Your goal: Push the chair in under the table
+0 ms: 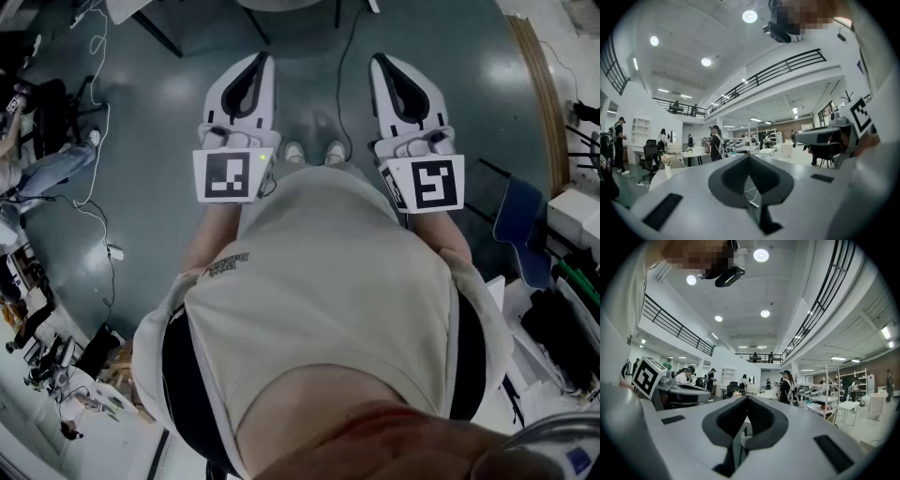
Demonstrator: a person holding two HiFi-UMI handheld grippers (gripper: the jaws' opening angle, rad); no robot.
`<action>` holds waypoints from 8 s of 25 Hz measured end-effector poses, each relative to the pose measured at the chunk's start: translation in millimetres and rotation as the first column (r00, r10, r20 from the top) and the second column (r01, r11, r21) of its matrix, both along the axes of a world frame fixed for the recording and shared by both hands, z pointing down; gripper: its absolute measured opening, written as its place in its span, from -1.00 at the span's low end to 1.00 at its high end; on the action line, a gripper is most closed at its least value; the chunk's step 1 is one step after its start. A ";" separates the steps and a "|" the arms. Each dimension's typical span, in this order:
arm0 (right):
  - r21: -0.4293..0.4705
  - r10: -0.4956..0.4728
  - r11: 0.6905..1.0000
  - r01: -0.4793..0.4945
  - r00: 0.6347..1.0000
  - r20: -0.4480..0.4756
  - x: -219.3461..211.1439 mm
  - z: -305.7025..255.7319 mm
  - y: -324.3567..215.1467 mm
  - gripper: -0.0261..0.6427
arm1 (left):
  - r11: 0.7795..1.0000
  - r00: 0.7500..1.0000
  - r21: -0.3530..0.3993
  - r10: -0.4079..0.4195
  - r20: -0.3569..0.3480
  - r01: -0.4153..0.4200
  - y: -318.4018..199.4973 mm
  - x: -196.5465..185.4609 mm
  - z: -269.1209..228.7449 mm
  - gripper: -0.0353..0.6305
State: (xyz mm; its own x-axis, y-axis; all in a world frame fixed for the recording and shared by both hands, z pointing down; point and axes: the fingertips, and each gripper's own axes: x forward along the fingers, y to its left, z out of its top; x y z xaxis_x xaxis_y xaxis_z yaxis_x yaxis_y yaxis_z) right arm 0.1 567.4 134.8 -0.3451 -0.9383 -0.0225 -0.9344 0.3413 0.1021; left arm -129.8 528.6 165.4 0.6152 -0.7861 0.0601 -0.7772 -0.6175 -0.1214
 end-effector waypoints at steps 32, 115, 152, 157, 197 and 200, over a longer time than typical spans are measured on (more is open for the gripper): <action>0.001 -0.062 0.998 0.062 0.996 0.063 57.2 19.2 5.1 -0.90 | 0.999 0.999 0.029 -0.043 0.021 0.042 17.4 70.5 5.9 -0.87; -0.161 0.000 0.987 -0.004 1.000 -0.021 -6.2 59.8 -568.2 -0.89 | 0.979 0.997 -0.197 -0.057 -0.045 0.047 -553.1 -11.8 56.9 -0.87; -0.769 0.024 0.634 -0.081 0.996 -0.084 142.0 387.0 -653.0 -0.25 | 0.665 0.959 -0.704 -0.066 0.277 0.249 -618.6 -25.6 358.6 -0.25; -0.826 0.034 0.554 -0.105 0.994 -0.104 160.5 437.9 -643.3 -0.18 | 0.530 0.965 -0.807 -0.124 0.230 0.260 -604.4 -29.7 409.4 -0.24; -0.991 0.227 0.129 0.027 0.972 0.056 165.4 642.1 -602.8 -0.06 | 0.059 0.902 -0.944 -0.319 0.291 0.325 -551.6 -45.8 609.9 0.00; -0.994 0.175 0.103 0.018 0.984 0.036 163.4 646.4 -602.1 -0.06 | 0.055 0.907 -0.946 -0.306 0.289 0.320 -551.6 -44.3 614.5 0.00</action>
State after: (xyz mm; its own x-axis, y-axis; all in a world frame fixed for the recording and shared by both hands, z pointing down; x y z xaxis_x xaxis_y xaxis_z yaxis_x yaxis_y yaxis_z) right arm 163.5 -34.7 781.2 -0.3527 -0.1794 0.9184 -0.9313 -0.0287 -0.3632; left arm -174.1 -23.1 779.9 0.3229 -0.1747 0.9302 -0.9357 0.0887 0.3414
